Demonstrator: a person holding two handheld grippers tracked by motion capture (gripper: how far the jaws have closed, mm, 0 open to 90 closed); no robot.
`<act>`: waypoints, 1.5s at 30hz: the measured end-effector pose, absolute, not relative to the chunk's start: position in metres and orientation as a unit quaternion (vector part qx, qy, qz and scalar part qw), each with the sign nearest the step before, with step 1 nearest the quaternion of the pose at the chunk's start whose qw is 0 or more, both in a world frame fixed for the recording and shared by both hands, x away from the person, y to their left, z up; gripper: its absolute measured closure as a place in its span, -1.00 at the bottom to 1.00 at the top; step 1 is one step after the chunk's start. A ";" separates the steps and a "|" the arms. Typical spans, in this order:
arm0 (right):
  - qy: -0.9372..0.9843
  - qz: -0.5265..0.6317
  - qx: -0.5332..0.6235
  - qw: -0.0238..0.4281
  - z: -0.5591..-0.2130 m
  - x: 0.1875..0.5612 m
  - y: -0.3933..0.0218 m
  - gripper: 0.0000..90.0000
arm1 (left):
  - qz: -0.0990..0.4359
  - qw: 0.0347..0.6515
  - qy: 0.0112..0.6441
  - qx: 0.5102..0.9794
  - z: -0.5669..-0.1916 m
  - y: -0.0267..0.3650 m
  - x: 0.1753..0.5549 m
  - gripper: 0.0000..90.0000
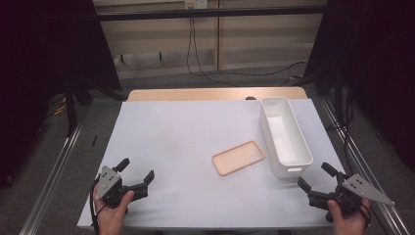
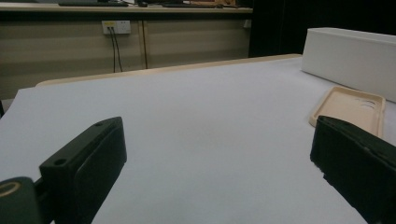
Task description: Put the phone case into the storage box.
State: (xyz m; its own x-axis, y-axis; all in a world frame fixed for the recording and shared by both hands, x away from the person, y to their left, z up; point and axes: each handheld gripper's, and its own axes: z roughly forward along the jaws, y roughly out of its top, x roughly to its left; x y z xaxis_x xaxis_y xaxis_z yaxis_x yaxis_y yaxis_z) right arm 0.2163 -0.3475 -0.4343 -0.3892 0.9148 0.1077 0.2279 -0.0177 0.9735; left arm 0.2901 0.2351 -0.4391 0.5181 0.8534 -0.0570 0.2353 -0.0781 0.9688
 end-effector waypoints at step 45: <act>0.639 0.555 0.442 0.297 -0.433 0.210 -0.346 -0.98 | 0.162 0.577 0.324 0.732 -0.429 0.197 0.304 -0.85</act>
State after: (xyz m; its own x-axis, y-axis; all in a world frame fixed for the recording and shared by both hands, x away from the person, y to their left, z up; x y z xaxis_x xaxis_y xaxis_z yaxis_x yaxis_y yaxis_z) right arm 0.2105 -0.3464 -0.4326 -0.4333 0.8943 0.1116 0.2352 -0.0073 0.9719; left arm 0.3044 0.1966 -0.4291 0.7374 0.6614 -0.1367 0.2867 -0.1233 0.9501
